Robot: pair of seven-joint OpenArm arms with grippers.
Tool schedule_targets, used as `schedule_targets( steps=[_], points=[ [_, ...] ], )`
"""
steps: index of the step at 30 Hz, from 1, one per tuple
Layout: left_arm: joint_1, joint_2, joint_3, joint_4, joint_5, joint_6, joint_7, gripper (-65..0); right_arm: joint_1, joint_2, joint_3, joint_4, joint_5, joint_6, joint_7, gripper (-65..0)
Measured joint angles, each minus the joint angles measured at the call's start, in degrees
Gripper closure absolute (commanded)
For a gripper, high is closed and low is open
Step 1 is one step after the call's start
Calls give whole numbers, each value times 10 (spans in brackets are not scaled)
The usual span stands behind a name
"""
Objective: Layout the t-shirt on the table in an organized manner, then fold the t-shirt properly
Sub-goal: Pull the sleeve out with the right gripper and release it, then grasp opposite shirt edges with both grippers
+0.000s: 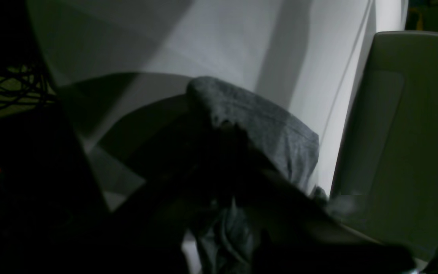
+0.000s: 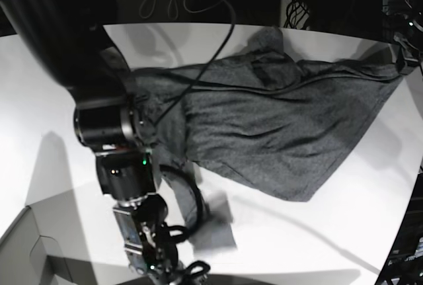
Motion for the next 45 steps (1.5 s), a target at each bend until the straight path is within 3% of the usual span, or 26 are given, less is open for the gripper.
schedule_targets(
  steps=[5,9,13,15,20,24,26,28,30,34,42,45],
  points=[
    [2,0,0,0,0,0,0,-1,-7,-1,-11,-4,26,0,-6,0],
    [-1,-1,0,1,0,0,0,-1,-12,2,-87,-4,28,0,-2,0],
    [-2,-1,2,1,0,0,0,-1,-65,-6,-117,-2,30,0,-6,0],
    [-2,-1,2,1,0,0,0,-1,-94,-2,-130,-3,28,0,-34,0],
    [-19,0,2,-3,0,0,-1,-5,-144,59,-129,16,26,0,-88,0],
    [-31,-1,3,-3,-1,0,1,-7,-217,124,-126,183,29,-5,-151,0],
    [-34,-1,3,-3,0,0,0,-43,-246,141,-126,248,28,-4,-182,0],
    [-40,-2,2,-3,-1,0,0,-120,-260,148,-127,281,28,-4,-225,0],
    [-44,-3,2,-3,0,0,1,-191,-282,161,-128,312,34,-2,-233,0],
    [-43,-4,0,-3,0,1,0,-217,-350,191,-84,356,33,-2,-236,0],
    [-58,-3,-28,9,-19,0,6,-217,-455,201,2,483,36,-2,-234,0],
    [-81,-28,-48,9,-28,0,-3,-217,-522,214,47,528,31,-2,-238,0]
  ],
)
